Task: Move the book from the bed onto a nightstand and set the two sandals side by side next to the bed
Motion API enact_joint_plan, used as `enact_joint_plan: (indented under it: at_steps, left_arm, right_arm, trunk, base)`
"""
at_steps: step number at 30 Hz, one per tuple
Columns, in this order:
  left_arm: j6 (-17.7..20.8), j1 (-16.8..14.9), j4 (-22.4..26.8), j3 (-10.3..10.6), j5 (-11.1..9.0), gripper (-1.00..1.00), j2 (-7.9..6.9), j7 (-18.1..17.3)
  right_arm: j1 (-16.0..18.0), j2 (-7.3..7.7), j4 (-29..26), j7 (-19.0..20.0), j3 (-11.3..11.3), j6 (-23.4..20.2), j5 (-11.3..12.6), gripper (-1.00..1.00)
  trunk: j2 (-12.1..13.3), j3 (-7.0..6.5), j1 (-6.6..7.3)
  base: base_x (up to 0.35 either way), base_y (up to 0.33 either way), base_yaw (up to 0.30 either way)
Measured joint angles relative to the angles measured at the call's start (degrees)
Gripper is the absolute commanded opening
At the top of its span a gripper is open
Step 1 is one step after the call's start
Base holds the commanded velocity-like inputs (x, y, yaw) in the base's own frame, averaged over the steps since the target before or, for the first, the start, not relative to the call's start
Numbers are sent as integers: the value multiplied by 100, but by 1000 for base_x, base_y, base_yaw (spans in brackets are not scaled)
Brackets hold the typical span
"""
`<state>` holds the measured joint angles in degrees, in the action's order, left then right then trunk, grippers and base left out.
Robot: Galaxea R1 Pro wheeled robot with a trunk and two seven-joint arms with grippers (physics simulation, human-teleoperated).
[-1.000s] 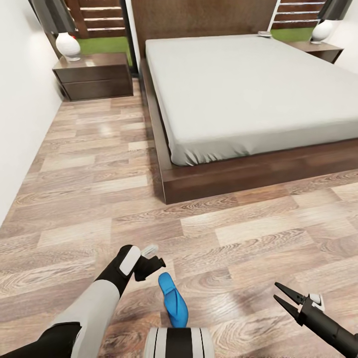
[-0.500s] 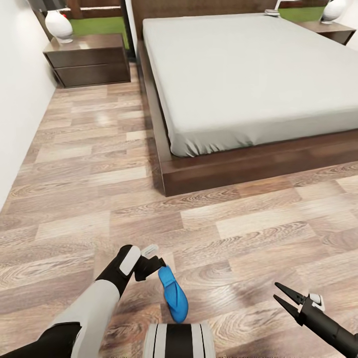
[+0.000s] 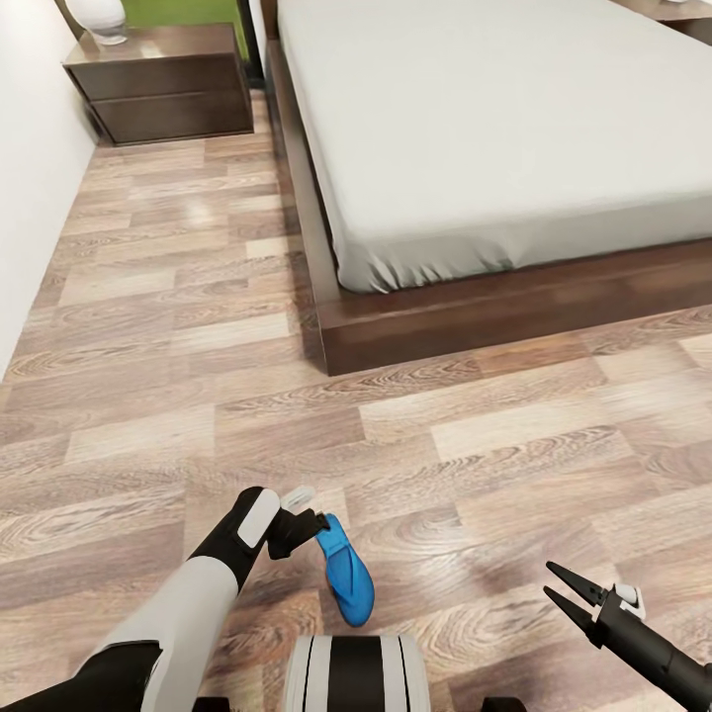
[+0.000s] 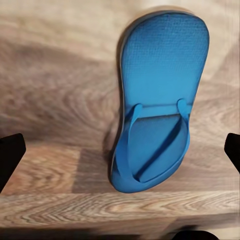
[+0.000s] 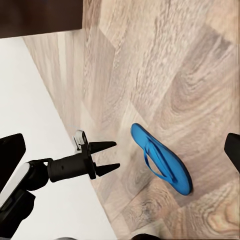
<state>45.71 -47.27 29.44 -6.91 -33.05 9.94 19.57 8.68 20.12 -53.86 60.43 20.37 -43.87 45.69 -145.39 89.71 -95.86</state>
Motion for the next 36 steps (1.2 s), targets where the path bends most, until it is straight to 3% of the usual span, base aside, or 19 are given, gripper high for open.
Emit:
enact_joint_plan:
  at_steps: [20,36]
  left_arm:
    - [-9,0,0,12,-1,100,0,-8]
    - [-12,-1,-1,13,0,100,0,-270]
  right_arm:
    - [0,0,4,-8,-9,7,-3,100]
    - [0,-34,48,-9,7,37,15,100]
  trunk:
    - [-2,23,-2]
    - [-2,23,-2]
  base:
    - [0,0,0]
    - [0,0,-20]
